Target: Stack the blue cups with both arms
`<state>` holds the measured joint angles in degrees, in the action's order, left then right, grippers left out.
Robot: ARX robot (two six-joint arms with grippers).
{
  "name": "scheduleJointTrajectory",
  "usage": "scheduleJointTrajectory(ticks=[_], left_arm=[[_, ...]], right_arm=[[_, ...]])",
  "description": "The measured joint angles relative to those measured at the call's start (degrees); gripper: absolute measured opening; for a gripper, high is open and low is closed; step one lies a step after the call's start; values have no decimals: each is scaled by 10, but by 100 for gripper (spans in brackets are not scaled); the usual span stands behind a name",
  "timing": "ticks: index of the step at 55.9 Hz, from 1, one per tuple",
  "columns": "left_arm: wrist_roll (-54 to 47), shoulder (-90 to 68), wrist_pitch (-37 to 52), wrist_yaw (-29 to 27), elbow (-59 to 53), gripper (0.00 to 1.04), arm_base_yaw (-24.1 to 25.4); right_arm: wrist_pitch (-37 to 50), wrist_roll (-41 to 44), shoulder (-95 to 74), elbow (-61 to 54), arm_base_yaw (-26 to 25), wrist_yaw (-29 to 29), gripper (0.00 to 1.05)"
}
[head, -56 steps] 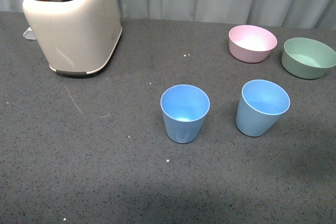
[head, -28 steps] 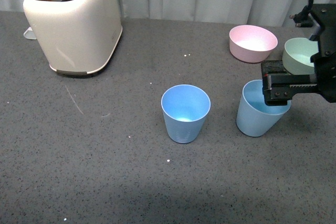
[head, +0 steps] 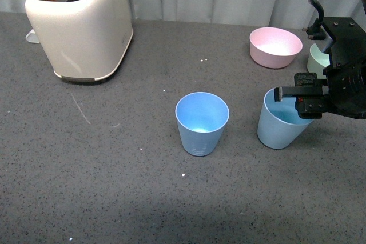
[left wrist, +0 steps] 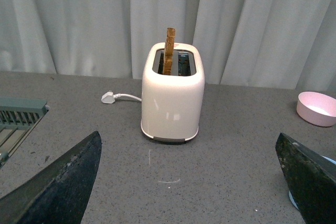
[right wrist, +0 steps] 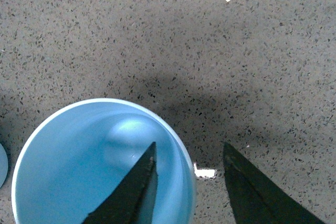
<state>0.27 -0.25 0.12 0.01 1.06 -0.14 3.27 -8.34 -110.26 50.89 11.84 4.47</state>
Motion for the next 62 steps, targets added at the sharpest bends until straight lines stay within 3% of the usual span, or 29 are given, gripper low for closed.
scheduleJointTrajectory(ticks=[12, 24, 33, 40, 49, 62], left_arm=[[0, 0, 0, 0, 0, 98, 0], [0, 0, 0, 0, 0, 98, 0], [0, 0, 0, 0, 0, 98, 0], [0, 0, 0, 0, 0, 98, 0], [0, 0, 0, 0, 0, 98, 0], [0, 0, 0, 0, 0, 98, 0]], right_arm=[[-11, -6, 0, 5, 0, -6, 0], [-36, -13, 19, 8, -2, -29, 1], [-64, -21, 79, 16, 2, -81, 1], [-103, -31, 131, 58, 34, -146, 1], [-122, -35, 127, 81, 88, -160, 1], [-129, -35, 108, 83, 110, -151, 1]])
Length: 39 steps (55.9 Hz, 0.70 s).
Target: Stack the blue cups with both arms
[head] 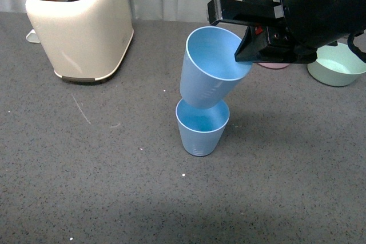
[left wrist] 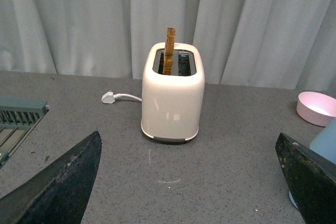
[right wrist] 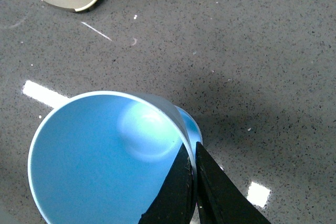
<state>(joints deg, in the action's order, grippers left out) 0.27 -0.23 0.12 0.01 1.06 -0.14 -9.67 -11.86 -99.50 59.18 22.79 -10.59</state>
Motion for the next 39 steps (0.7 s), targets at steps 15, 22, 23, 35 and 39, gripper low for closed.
scheduleJointTrajectory(ticks=[15, 22, 23, 35, 39], left_arm=[[0, 0, 0, 0, 0, 98, 0], [0, 0, 0, 0, 0, 98, 0], [0, 0, 0, 0, 0, 98, 0], [0, 0, 0, 0, 0, 98, 0], [0, 0, 0, 0, 0, 98, 0]], right_arm=[[-1, 0, -5, 0, 5, 6, 1], [-5, 0, -5, 0, 6, 4, 14], [-5, 0, -5, 0, 6, 4, 16], [-2, 2, -3, 0, 6, 8, 51], [16, 14, 5, -5, 6, 30, 63]])
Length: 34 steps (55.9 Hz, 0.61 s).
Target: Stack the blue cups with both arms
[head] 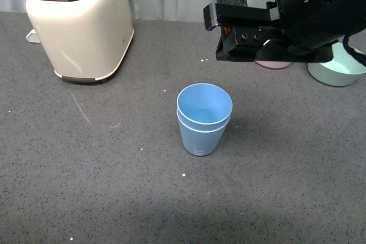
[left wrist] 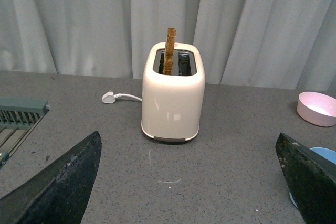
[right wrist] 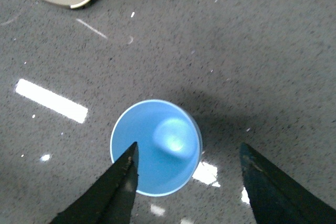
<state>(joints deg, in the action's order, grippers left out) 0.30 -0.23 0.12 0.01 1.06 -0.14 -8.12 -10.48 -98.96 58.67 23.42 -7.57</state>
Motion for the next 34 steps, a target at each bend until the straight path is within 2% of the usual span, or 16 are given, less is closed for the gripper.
scheduleJointTrajectory(ticks=[13, 17, 21, 25, 28, 32, 34], left_arm=[[0, 0, 0, 0, 0, 98, 0], [0, 0, 0, 0, 0, 98, 0], [0, 0, 0, -1, 0, 98, 0], [0, 0, 0, 0, 0, 98, 0], [0, 0, 0, -1, 0, 98, 0], [0, 0, 0, -2, 0, 98, 0], [0, 0, 0, -2, 0, 98, 0]], right_arm=[[40, 26, 37, -18, 0, 29, 97], [47, 31, 36, -22, 1, 40, 94], [257, 64, 34, -99, 6, 179, 83], [441, 82, 41, -184, 1, 259, 73], [534, 90, 56, -234, -10, 275, 65], [659, 97, 110, -308, -40, 264, 49], [675, 99, 130, -325, -50, 257, 44]])
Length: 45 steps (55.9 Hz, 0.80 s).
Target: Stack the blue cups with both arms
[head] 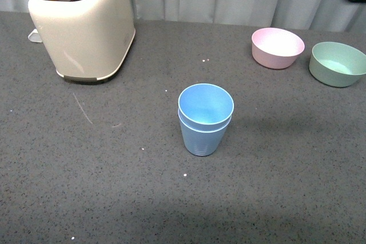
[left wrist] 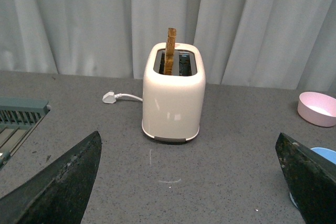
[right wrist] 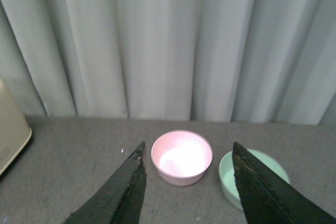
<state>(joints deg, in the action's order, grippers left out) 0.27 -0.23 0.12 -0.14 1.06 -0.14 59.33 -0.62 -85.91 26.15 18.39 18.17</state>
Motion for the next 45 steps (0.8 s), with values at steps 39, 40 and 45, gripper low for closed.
scheduleJointTrajectory(ticks=[39, 40, 45], left_arm=[[0, 0, 0, 1, 0, 98, 0], [0, 0, 0, 1, 0, 98, 0], [0, 0, 0, 1, 0, 98, 0]], right_arm=[[-80, 6, 307, -232, -129, -129, 1], [-84, 6, 312, -233, -130, -131, 1], [-116, 6, 350, -242, -158, -171, 1]])
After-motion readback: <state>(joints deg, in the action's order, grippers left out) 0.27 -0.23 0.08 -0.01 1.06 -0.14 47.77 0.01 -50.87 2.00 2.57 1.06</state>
